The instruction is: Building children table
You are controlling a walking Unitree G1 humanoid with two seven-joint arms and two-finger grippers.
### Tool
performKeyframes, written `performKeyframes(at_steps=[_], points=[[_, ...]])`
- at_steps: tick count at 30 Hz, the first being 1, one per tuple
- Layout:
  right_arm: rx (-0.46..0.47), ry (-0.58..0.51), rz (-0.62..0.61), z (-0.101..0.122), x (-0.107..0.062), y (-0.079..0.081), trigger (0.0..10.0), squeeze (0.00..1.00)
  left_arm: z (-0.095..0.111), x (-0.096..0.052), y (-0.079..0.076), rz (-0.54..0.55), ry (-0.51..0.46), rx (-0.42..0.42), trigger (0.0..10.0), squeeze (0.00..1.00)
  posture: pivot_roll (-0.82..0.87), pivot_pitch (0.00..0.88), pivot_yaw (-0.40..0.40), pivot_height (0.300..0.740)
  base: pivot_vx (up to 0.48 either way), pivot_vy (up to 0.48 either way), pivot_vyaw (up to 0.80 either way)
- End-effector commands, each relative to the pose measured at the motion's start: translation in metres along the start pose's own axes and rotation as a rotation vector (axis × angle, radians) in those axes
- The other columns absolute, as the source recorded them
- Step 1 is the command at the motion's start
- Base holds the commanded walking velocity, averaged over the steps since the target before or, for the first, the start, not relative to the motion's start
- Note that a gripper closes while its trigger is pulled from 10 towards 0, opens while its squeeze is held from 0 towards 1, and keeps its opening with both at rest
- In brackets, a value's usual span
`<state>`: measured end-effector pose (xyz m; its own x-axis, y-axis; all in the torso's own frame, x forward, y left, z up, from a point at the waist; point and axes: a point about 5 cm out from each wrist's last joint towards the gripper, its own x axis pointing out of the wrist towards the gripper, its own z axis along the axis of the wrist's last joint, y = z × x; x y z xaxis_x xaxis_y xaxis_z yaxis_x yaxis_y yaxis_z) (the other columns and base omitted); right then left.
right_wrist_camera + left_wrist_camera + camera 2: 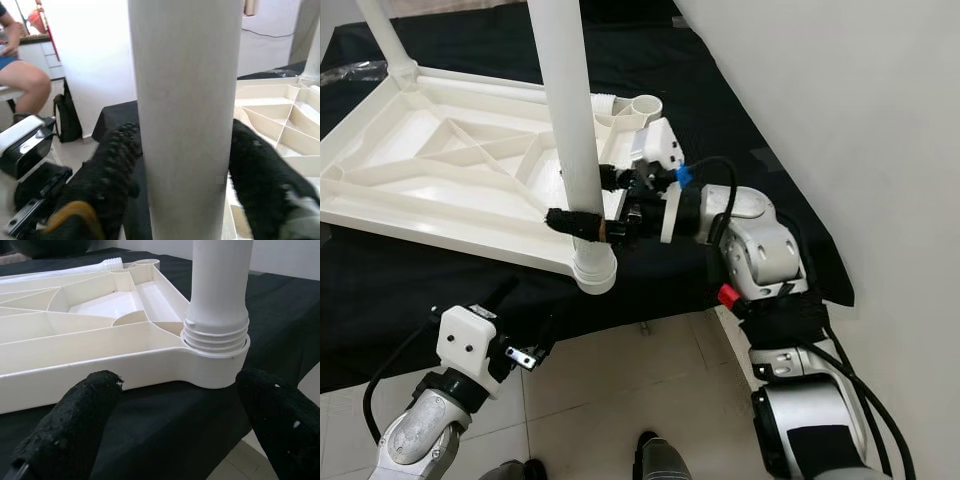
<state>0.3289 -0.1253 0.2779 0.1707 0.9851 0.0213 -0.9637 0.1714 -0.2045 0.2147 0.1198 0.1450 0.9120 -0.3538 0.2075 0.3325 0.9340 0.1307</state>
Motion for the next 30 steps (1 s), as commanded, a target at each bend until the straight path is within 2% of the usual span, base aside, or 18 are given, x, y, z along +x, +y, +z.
performKeyframes(at_steps=[1,7,11,12,14,15,16,17,18,19,20,22,23,26,27,29,30], points=[[-0.015,-0.01,0.033,0.002,0.0,0.002,0.0,0.0,-0.005,-0.004,-0.001,0.0,0.025,-0.012,10.0,0.0,0.0,0.241,-0.01,0.74,0.0,0.0,0.0],[-0.022,0.026,0.015,-0.006,-0.004,0.008,0.0,0.0,-0.005,-0.005,-0.002,0.002,0.025,-0.015,10.0,0.0,0.0,0.243,-0.009,0.74,0.0,0.0,0.0],[-0.022,0.043,-0.05,-0.013,-0.009,0.013,0.0,0.0,-0.006,-0.007,-0.003,0.001,0.028,-0.017,10.0,0.0,0.0,0.231,-0.013,0.74,0.0,0.0,0.0],[-0.019,0.076,-0.121,-0.022,-0.011,0.015,0.0,0.0,-0.006,-0.008,-0.003,-0.001,0.03,-0.018,10.0,0.0,0.0,0.225,-0.019,0.74,0.0,0.0,0.0],[0.038,0.129,-0.355,-0.04,-0.011,0.016,0.0,0.0,-0.006,-0.009,-0.003,-0.004,0.033,-0.018,10.0,0.0,0.0,0.238,-0.026,0.74,0.0,0.0,0.0],[0.065,0.173,-0.545,-0.053,-0.008,0.018,0.0,0.0,-0.006,-0.009,-0.002,-0.004,0.033,-0.017,10.0,0.0,0.0,0.247,-0.02,0.74,0.0,0.0,0.0],[0.065,0.173,-0.545,-0.053,-0.008,0.018,0.0,0.0,-0.006,-0.009,-0.002,-0.004,0.033,-0.017,10.0,0.0,0.0,0.247,-0.02,0.74,0.0,0.0,0.0],[0.083,0.216,-0.741,-0.063,-0.007,0.022,0.0,0.0,-0.005,-0.009,-0.001,-0.004,0.033,-0.014,10.0,0.0,0.0,0.25,-0.018,0.74,0.0,0.0,0.0],[0.083,0.216,-0.741,-0.063,-0.007,0.022,0.0,0.0,-0.005,-0.009,-0.001,-0.004,0.033,-0.014,10.0,0.0,0.0,0.25,-0.018,0.74,0.0,0.0,0.0],[0.124,0.29,-0.788,-0.081,0.001,0.046,0.0,0.0,-0.005,-0.009,0.0,-0.002,0.033,-0.014,10.0,0.0,-0.01,0.267,-0.013,0.74,0.0,0.0,0.0],[0.124,0.29,-0.788,-0.081,0.001,0.046,0.0,0.0,-0.005,-0.009,0.0,-0.002,0.033,-0.014,10.0,0.0,-0.01,0.267,-0.013,0.74,0.0,0.0,0.0],[0.216,0.351,-0.825,-0.1,0.018,0.084,0.0,0.0,-0.003,-0.009,0.0,-0.003,0.032,-0.011,10.0,0.0,-0.01,0.267,-0.003,0.74,0.0,0.0,0.0],[0.247,0.358,-0.834,-0.103,0.022,0.092,0.0,0.0,-0.003,-0.009,0.0,-0.004,0.031,-0.009,10.0,0.0,-0.01,0.267,-0.003,0.74,0.0,0.0,0.0],[0.24,0.339,-0.858,-0.1,0.027,0.087,0.0,0.0,-0.003,-0.01,-0.001,-0.005,0.032,-0.008,10.0,0.0,0.0,0.269,-0.003,0.74,0.0,0.0,0.0],[0.203,0.317,-0.865,-0.094,0.028,0.073,4.8,0.0,-0.005,-0.009,-0.001,-0.005,0.035,-0.009,10.0,0.0,0.0,0.243,-0.011,0.74,0.0,0.0,0.0],[0.188,0.308,-0.861,-0.092,0.027,0.067,4.8,0.0,-0.006,-0.008,-0.002,-0.005,0.035,-0.01,10.0,0.0,0.0,0.24,-0.013,0.74,0.0,0.0,0.0],[0.166,0.306,-0.878,-0.089,0.026,0.062,10.0,0.0,-0.006,-0.008,-0.002,-0.005,0.034,-0.012,10.0,0.0,-0.01,0.234,-0.017,0.74,0.0,0.0,0.0]])
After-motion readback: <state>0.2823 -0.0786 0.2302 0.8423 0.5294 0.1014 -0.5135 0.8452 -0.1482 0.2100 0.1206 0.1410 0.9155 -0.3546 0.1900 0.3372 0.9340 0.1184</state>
